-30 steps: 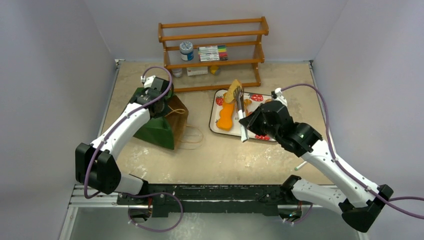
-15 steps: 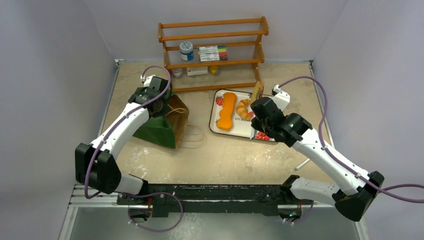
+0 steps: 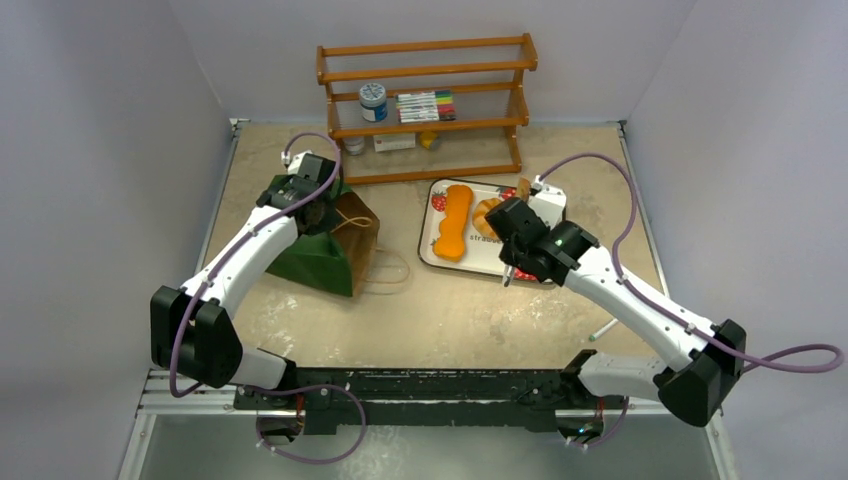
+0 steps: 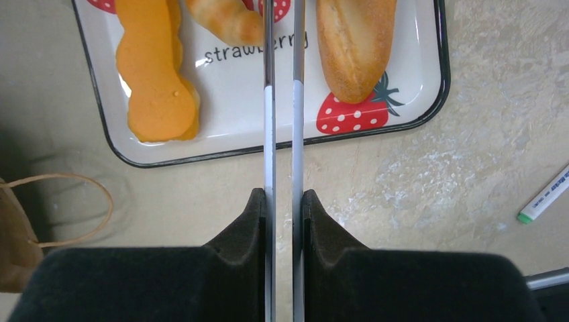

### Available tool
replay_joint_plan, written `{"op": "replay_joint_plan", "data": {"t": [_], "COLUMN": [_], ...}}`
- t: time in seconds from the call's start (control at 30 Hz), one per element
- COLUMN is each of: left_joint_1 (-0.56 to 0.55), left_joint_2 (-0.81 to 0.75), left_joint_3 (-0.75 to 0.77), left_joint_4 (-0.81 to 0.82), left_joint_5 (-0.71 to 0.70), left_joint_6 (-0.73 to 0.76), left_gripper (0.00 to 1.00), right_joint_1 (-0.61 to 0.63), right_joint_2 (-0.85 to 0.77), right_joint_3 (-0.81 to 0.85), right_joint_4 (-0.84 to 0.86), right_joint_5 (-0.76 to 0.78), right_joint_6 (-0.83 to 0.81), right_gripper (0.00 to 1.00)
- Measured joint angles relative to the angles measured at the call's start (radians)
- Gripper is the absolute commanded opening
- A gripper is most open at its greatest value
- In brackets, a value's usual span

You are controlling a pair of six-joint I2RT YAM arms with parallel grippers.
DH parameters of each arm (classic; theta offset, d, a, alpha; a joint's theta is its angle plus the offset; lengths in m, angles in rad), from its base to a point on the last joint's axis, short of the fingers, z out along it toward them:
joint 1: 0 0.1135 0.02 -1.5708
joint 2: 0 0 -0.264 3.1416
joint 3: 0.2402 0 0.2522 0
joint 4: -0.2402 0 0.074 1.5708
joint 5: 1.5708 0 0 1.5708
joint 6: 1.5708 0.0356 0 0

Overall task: Take the fake bread out of the paper bag
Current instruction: Place the fake bread in the container.

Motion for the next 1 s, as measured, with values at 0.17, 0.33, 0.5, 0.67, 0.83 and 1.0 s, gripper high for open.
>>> {"op": "replay_joint_plan", "data": {"t": [0.17,0.33,0.5,0.67,0.83,1.0], "left_joint_1": [0.0,0.002,0.003,0.006,0.006,0.007], "left_joint_2": [0.0,0.0,0.0,0.0,0.0,0.0], "left_joint_3": [-0.002,-0.002,-0.002,-0.002,-0.002,-0.002], "left_joint_4": [0.004,0.006,0.007,0.007,0.007,0.007], "left_joint_5": [0.002,0.002,0.003,0.007,0.009,0.009], "left_joint_6": [0.0,0.0,0.0,0.0,0.0,0.0], "left_gripper": [0.0,0.0,0.0,0.0,0.0,0.0], "right_joint_1": [0.0,0.0,0.0,0.0,0.0,0.0], "right_joint_2": [0.033,0.058,0.059,0.056,0.047,0.042], "right_joint_3": [-0.034,-0.047,-0.054,-0.058,-0.058,-0.058], "right_joint_4": [0.019,0.044,0.065,0.072,0.077,0.079], "right_joint_5": [-0.005,-0.015,-0.027,-0.031,-0.034,-0.034], "right_joint_6": [-0.004,-0.008,-0.01,-0.01,-0.008,-0.008], "right_gripper": [0.17,0.3,0.34,0.35,0.35,0.35]}}
